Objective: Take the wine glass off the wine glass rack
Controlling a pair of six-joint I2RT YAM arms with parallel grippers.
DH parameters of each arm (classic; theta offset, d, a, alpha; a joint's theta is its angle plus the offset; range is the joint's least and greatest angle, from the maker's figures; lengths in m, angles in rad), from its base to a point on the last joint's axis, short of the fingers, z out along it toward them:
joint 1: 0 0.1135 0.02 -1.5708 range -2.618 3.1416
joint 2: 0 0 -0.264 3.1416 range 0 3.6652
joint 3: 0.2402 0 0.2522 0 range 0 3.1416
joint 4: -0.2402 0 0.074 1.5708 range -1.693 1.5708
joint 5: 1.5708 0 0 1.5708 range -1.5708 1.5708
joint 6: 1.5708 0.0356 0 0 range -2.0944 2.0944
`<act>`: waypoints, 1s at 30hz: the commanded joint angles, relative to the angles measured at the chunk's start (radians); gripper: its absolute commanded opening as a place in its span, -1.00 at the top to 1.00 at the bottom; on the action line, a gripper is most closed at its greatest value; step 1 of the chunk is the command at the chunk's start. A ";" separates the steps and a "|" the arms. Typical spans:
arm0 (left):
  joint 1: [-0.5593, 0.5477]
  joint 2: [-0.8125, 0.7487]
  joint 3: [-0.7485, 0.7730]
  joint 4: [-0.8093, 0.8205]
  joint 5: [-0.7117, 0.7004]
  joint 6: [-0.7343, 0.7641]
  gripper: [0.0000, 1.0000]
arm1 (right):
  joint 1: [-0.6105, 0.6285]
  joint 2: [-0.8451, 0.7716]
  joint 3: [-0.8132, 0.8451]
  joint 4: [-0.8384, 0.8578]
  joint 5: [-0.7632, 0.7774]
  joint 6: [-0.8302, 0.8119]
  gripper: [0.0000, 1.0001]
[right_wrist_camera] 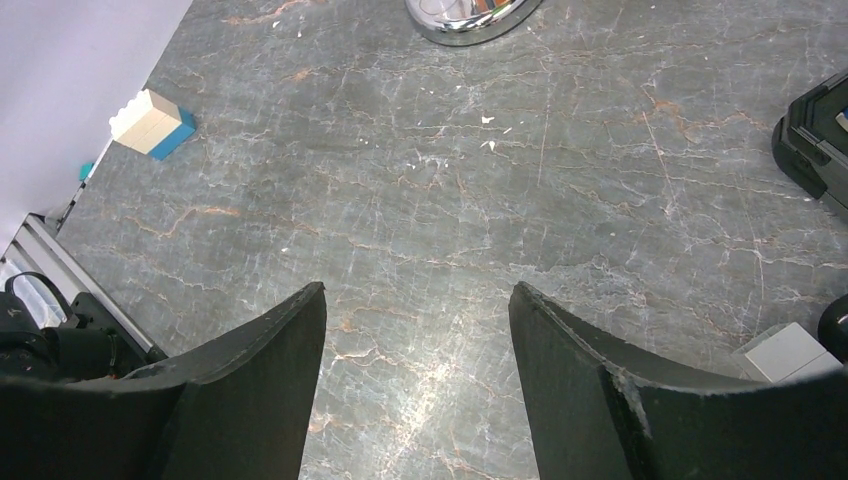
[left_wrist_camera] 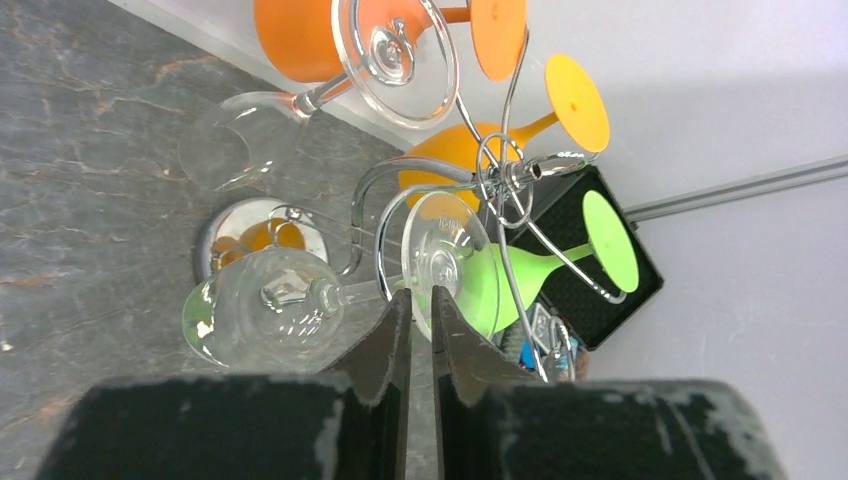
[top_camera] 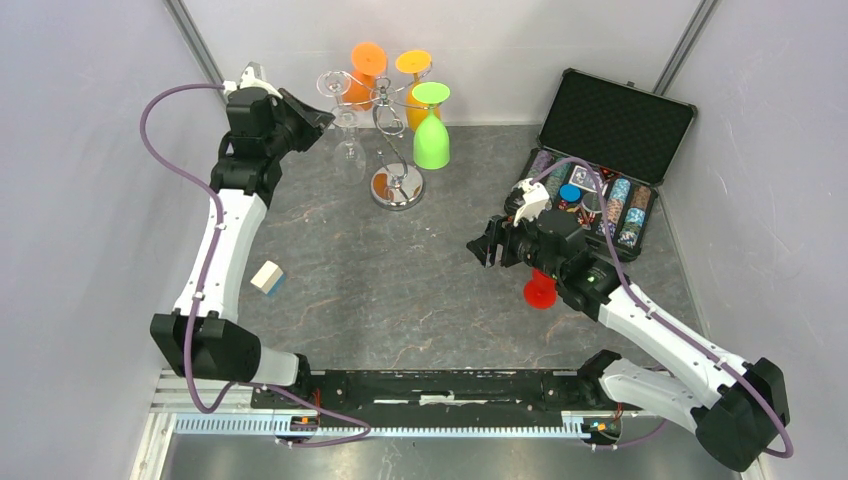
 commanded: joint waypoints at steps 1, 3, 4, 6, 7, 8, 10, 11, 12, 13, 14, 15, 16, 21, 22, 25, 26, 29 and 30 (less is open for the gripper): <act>0.003 -0.014 -0.026 0.132 0.066 -0.123 0.65 | -0.001 -0.001 -0.005 0.032 0.019 0.008 -0.45; 0.002 -0.003 -0.032 0.148 0.071 -0.148 0.56 | -0.002 -0.004 -0.007 0.032 0.021 0.007 -0.44; 0.002 0.001 -0.037 0.154 0.074 -0.161 0.53 | -0.003 -0.004 -0.008 0.032 0.024 0.007 -0.44; 0.002 0.007 -0.053 0.183 0.085 -0.198 0.51 | -0.002 -0.006 -0.013 0.032 0.026 0.006 -0.44; 0.003 0.007 -0.063 0.200 0.088 -0.216 0.51 | -0.002 -0.007 -0.013 0.031 0.026 0.006 -0.44; 0.003 0.006 -0.080 0.225 0.091 -0.242 0.50 | -0.001 -0.006 -0.016 0.032 0.026 0.006 -0.45; 0.003 0.004 -0.110 0.273 0.096 -0.291 0.50 | -0.002 -0.005 -0.017 0.031 0.026 0.005 -0.43; 0.003 0.005 -0.123 0.299 0.103 -0.314 0.51 | -0.001 -0.005 -0.019 0.031 0.024 0.006 -0.43; 0.003 0.007 -0.131 0.317 0.111 -0.337 0.51 | -0.002 -0.005 -0.021 0.032 0.025 0.006 -0.42; 0.002 0.010 -0.136 0.326 0.117 -0.354 0.51 | -0.001 -0.005 -0.022 0.032 0.023 0.005 -0.42; 0.002 0.014 -0.143 0.338 0.122 -0.367 0.51 | -0.002 -0.005 -0.022 0.031 0.022 0.006 -0.41; 0.002 0.016 -0.148 0.344 0.124 -0.378 0.51 | -0.001 -0.005 -0.023 0.032 0.020 0.006 -0.41; 0.003 0.017 -0.152 0.348 0.123 -0.384 0.51 | -0.001 -0.005 -0.024 0.032 0.020 0.006 -0.41; 0.002 0.021 -0.165 0.357 0.118 -0.392 0.60 | -0.001 -0.008 -0.030 0.033 0.022 0.008 -0.41; 0.002 0.021 -0.165 0.357 0.118 -0.392 0.70 | -0.001 -0.008 -0.030 0.032 0.021 0.008 -0.41; 0.002 0.013 -0.161 0.356 0.115 -0.378 0.95 | -0.001 -0.011 -0.031 0.032 0.021 0.011 -0.41; 0.003 0.009 -0.160 0.354 0.115 -0.372 0.96 | -0.002 -0.013 -0.031 0.032 0.020 0.010 -0.41; 0.002 -0.015 -0.161 0.354 0.114 -0.355 0.95 | -0.001 -0.016 -0.031 0.032 0.022 0.012 -0.41; 0.003 -0.025 -0.162 0.353 0.112 -0.352 0.95 | -0.001 -0.019 -0.031 0.032 0.022 0.014 -0.41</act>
